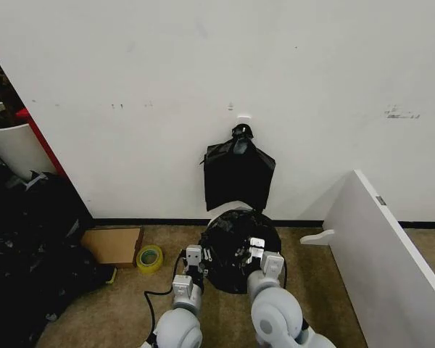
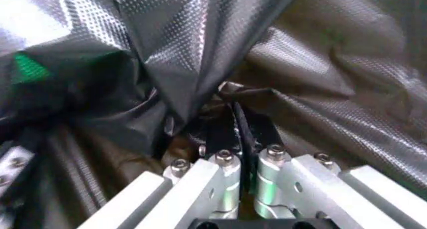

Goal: Place the garbage bag over the trash bin.

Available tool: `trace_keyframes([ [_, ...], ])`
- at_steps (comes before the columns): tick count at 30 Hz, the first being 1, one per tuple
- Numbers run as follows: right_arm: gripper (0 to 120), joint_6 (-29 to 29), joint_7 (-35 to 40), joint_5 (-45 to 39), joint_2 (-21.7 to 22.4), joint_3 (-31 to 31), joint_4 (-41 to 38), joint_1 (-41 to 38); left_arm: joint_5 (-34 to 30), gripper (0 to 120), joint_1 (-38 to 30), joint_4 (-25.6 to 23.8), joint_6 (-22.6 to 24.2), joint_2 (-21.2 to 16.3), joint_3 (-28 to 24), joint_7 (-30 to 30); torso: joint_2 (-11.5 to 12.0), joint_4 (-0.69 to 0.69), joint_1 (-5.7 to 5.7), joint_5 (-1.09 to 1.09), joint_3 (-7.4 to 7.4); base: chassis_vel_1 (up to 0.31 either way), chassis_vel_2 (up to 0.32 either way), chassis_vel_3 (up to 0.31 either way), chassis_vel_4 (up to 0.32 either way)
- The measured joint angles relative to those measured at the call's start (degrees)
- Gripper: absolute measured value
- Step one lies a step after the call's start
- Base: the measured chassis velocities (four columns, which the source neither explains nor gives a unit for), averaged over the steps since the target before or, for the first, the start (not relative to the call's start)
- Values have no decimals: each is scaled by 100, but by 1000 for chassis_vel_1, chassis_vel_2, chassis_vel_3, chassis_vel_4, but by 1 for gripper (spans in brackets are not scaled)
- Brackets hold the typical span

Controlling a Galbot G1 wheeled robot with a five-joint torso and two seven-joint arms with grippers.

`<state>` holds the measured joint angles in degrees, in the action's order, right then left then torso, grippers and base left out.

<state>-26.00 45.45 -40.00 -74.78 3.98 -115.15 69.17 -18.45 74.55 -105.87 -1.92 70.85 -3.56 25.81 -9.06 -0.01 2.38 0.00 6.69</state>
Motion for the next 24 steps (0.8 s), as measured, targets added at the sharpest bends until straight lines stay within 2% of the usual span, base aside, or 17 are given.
trace_keyframes([
  [14, 0, -241, 341, 38, 131, -12, 662, -486, 19, 0, 26, -105, -26, -88, -4, -44, 0, 0, 0, 0, 0, 0, 0, 0, 0],
  [17, 0, -247, 334, 33, 179, -20, 568, -431, 13, 0, 20, -99, -26, -89, 3, -43, 0, 1, 0, 0, 0, 0, 0, 0, 0],
  [24, 0, -350, -130, 2, 455, 29, -383, 230, -46, 0, -33, -13, -27, -73, 10, -33, 0, -1, 0, 0, -1, 0, 0, 0, 0],
])
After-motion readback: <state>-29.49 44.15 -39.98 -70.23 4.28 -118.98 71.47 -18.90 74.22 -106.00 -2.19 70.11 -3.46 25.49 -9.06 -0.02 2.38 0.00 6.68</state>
